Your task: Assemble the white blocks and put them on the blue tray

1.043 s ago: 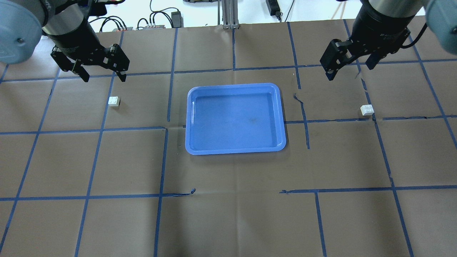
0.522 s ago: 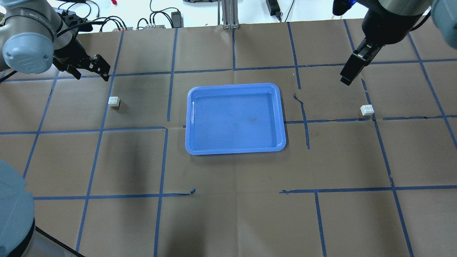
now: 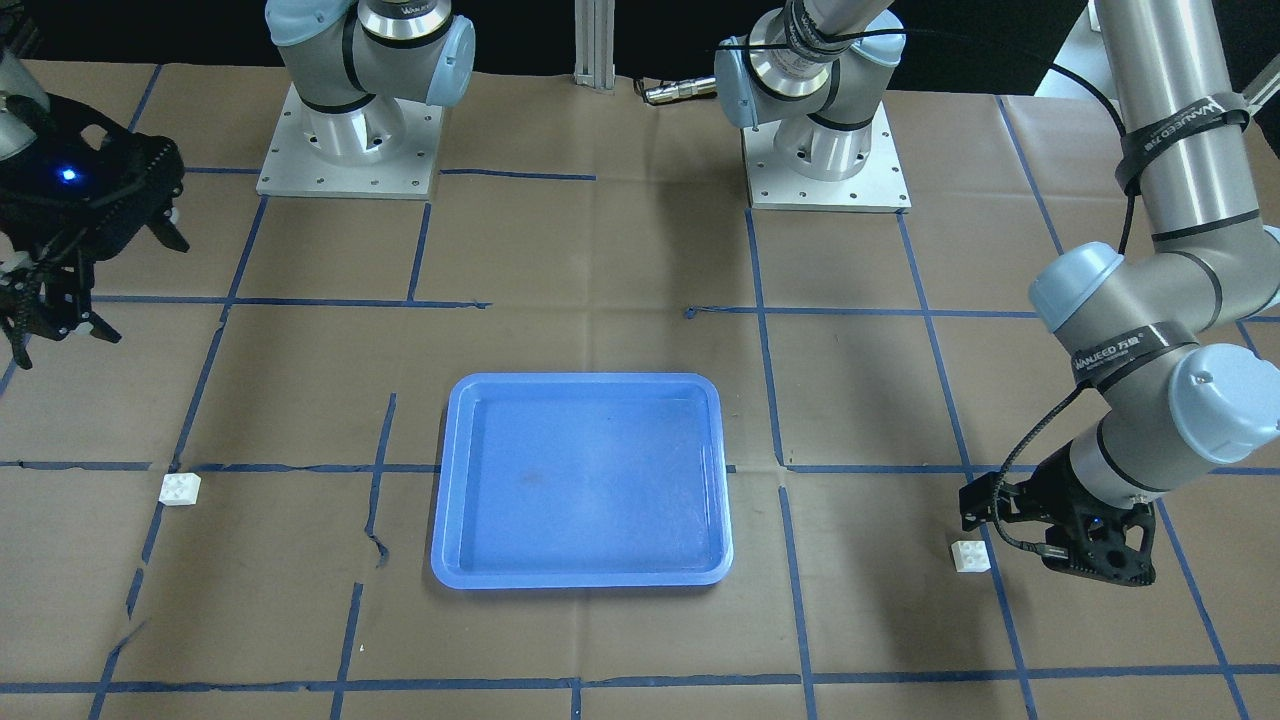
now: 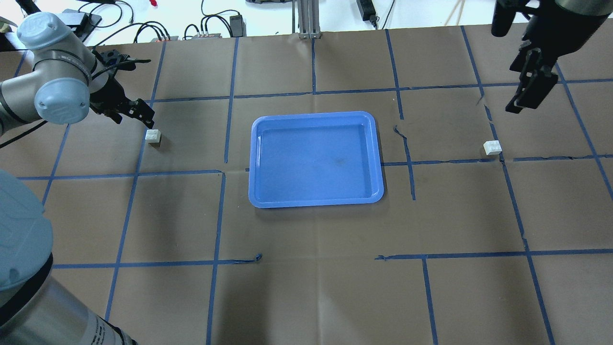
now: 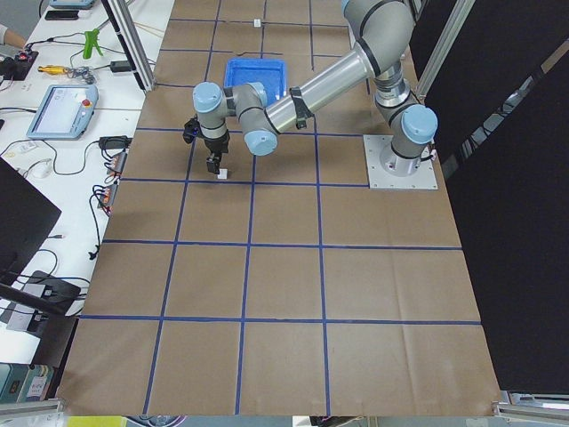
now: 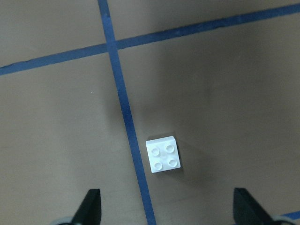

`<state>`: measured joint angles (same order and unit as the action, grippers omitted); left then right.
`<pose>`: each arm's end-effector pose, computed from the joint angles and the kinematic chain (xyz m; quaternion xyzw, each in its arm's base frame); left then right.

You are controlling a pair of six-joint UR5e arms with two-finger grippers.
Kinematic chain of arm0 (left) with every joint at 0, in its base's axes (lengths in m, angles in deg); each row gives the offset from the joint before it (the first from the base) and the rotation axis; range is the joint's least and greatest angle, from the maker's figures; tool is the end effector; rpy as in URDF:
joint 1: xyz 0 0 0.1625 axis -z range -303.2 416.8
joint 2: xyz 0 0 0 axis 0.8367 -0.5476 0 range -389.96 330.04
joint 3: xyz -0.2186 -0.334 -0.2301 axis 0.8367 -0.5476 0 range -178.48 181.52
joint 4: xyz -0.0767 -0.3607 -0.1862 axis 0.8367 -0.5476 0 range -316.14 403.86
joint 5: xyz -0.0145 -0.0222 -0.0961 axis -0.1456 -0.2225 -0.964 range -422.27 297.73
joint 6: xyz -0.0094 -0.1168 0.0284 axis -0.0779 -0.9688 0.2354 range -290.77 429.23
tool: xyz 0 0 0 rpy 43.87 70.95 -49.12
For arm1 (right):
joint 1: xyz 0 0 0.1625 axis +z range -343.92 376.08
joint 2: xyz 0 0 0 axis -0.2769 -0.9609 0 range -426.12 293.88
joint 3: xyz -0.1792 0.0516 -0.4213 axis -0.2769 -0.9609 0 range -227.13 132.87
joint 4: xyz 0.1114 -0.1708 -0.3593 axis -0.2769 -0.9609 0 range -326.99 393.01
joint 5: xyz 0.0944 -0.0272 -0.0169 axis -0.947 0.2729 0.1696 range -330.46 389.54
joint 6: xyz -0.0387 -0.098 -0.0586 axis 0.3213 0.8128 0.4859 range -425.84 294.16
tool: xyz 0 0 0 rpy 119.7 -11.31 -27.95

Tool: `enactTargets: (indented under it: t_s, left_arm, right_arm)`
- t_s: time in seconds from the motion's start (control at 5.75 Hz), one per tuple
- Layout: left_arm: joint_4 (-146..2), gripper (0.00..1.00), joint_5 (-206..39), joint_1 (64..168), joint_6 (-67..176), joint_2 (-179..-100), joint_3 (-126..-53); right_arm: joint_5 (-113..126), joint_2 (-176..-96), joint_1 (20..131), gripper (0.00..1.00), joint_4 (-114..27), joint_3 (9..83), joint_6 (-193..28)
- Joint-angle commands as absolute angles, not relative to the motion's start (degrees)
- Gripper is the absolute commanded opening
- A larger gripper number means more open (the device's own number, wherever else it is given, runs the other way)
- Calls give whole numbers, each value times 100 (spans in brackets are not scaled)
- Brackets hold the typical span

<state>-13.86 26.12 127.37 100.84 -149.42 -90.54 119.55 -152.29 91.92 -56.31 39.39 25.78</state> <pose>0.0909 -0.6690 0.2401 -0.1062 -0.9942 0.0121 0.0099 0.0022 -0.5362 0.4975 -0.6257 0.7800 0.0055 0.0071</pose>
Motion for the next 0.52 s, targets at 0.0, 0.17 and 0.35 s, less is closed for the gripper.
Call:
enactTargets:
  t_s: [0.0,0.17,0.35]
  left_arm:
    - [-943,99,2606,12729,9868,-15368,-9077]
    - [-888,99,2606,12729,9806,-15475,-9068]
    - [-887,96,2597,12729,9788,-15450,-9120]
  right_arm:
    - [11902,-14745,8510,100,-5629,3578,5041]
    - [11901,-14394,8394,100,-5541,3184,5470]
    - [11893,-14312,8332,100,-5532,3145,5431]
